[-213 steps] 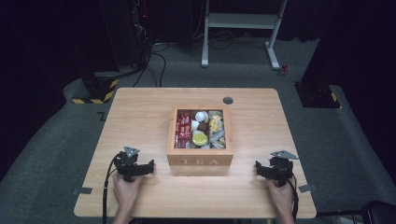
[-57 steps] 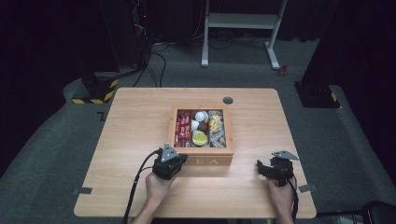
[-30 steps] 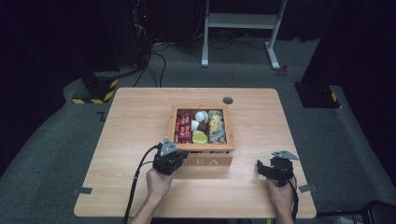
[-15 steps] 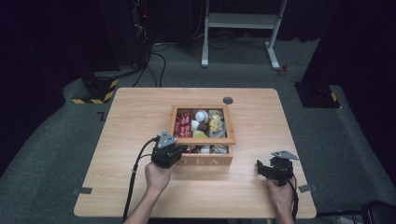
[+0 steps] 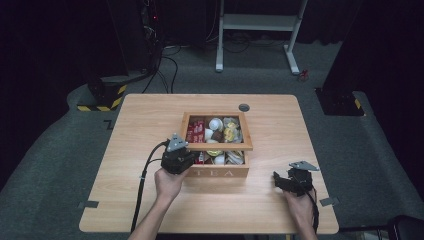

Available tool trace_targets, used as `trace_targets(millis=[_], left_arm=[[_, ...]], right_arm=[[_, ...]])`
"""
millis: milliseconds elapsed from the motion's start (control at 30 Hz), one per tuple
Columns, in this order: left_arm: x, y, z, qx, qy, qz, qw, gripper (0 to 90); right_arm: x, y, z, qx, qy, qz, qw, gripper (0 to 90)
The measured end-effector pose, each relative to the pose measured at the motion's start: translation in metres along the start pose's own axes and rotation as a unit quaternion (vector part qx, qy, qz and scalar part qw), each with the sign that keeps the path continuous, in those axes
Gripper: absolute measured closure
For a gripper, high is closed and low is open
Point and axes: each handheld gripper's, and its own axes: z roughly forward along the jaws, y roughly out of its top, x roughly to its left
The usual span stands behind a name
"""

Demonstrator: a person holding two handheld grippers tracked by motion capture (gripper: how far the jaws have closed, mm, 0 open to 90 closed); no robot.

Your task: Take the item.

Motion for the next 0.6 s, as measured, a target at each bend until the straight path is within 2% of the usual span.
trace_targets(millis=[100,167,267,367,467,500,600], left_arm=[[0.001,0.001,0.000,-0.004,-0.003,-0.007,1.0000,90.0],[0.001,0.003,0.000,-0.003,-0.002,-0.004,1.0000,90.0],[0.002,0.006,-0.001,-0.003,0.001,0.000,1.0000,90.0],[0.002,0.009,-0.002,-0.005,0.001,-0.002,1.0000,90.0],[0.002,0.012,-0.003,-0.007,0.002,-0.002,1.0000,90.0],[0.003,0.013,-0.003,-0.009,0.000,-0.008,0.9999,90.0],[0.004,0.016,-0.004,-0.010,0.001,-0.002,0.9999,89.7]], right_arm=[[0.000,0.000,0.000,0.001,0.002,-0.001,1.0000,19.6],[0.001,0.000,0.000,0.001,0.002,-0.001,1.0000,21.0],[0.004,0.001,-0.002,0.003,0.002,0.001,1.0000,27.5],[0.006,0.001,-0.004,-0.001,0.028,0.011,0.9995,31.2],[0.008,0.002,-0.007,-0.014,0.051,0.008,0.9986,32.5],[0.010,0.002,-0.008,-0.018,0.058,0.012,0.9981,32.8],[0.015,0.005,-0.013,-0.035,0.079,0.009,0.9962,32.7]])
